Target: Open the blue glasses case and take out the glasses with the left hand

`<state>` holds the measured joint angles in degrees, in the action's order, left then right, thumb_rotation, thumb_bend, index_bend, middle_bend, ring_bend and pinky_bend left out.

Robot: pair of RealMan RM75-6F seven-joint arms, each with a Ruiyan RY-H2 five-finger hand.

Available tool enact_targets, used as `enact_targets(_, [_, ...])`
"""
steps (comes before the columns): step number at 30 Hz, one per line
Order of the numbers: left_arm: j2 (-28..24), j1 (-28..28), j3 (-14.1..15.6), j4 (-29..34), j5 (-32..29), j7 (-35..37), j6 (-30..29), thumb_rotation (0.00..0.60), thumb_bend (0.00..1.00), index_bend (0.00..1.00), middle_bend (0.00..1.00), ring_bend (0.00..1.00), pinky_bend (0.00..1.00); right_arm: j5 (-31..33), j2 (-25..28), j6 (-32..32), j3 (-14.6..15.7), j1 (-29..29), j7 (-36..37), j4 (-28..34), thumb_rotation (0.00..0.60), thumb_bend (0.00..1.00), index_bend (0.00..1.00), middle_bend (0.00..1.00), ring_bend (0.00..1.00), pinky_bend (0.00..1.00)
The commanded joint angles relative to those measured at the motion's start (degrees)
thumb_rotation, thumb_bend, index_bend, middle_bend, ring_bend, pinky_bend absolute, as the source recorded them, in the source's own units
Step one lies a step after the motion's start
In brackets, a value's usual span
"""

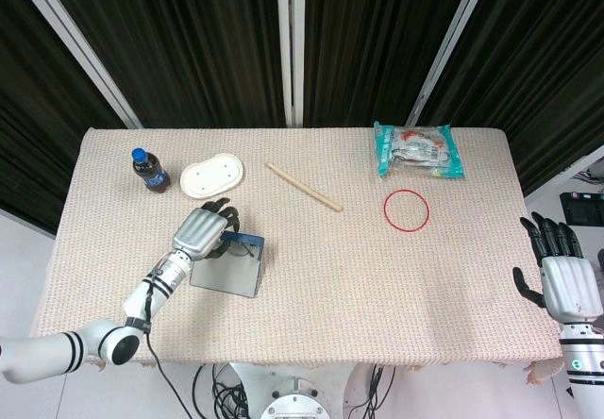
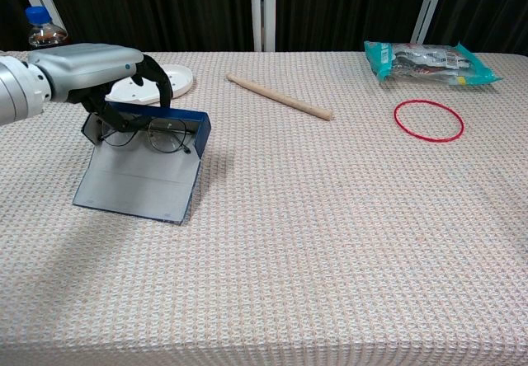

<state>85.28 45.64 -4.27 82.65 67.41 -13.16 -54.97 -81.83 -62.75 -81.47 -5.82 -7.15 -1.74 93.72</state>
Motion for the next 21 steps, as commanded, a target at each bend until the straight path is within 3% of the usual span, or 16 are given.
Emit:
enact_targets(1, [1.8, -1.0, -0.2, -2.4, 2.2, 0.9, -2.2, 0.6, 0.43, 0.47, 0.23, 0.07, 0.21, 0.1, -0.1, 0.1, 0.0, 0.0, 0.0, -0.1, 0.6, 0.38, 0.0, 0.02, 0.0, 0.0])
enact_targets(14, [4.5, -2.3, -0.5, -7.2, 5.4, 3.5, -2.3, 0.6, 0.43, 0.47, 0.23, 0.07, 0.21, 0.2, -0.1, 0.1, 0.0, 0.1, 0.1, -0.3, 0.6, 0.38, 0.0, 0.02, 0.0, 0.0])
enact_targets(21, [5.0, -2.1, -0.9, -8.2, 3.5, 2.4, 0.8, 0.6, 0.43, 0.47, 0.23, 0.07, 0.21, 0.2, -0.3, 0.3, 0.2, 0.0, 0.3, -0.6, 0.6, 0.38, 0.0, 0.02, 0.0, 0.0])
